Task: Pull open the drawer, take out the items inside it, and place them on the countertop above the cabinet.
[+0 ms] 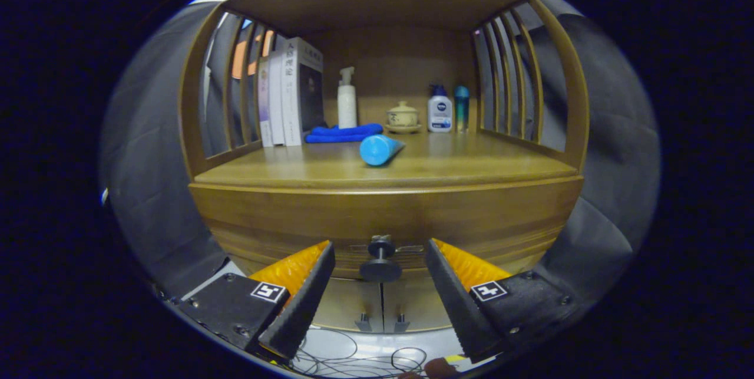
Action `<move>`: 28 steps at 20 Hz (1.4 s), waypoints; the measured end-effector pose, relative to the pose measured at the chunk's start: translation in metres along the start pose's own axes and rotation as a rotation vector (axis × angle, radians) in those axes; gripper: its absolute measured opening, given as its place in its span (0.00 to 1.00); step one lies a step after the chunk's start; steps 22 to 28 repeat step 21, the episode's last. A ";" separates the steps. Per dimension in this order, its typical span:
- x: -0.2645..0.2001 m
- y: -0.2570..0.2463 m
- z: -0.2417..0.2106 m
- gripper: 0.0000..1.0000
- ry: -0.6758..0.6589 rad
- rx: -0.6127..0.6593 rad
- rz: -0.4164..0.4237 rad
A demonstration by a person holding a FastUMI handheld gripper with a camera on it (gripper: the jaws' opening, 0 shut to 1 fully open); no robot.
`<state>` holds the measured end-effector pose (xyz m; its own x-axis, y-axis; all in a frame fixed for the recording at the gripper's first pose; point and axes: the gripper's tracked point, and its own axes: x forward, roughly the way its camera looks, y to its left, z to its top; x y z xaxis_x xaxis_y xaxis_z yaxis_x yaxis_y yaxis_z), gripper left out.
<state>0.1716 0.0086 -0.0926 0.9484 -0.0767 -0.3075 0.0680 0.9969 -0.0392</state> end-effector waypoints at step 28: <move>-0.204 0.026 0.058 0.99 -0.221 -0.026 0.128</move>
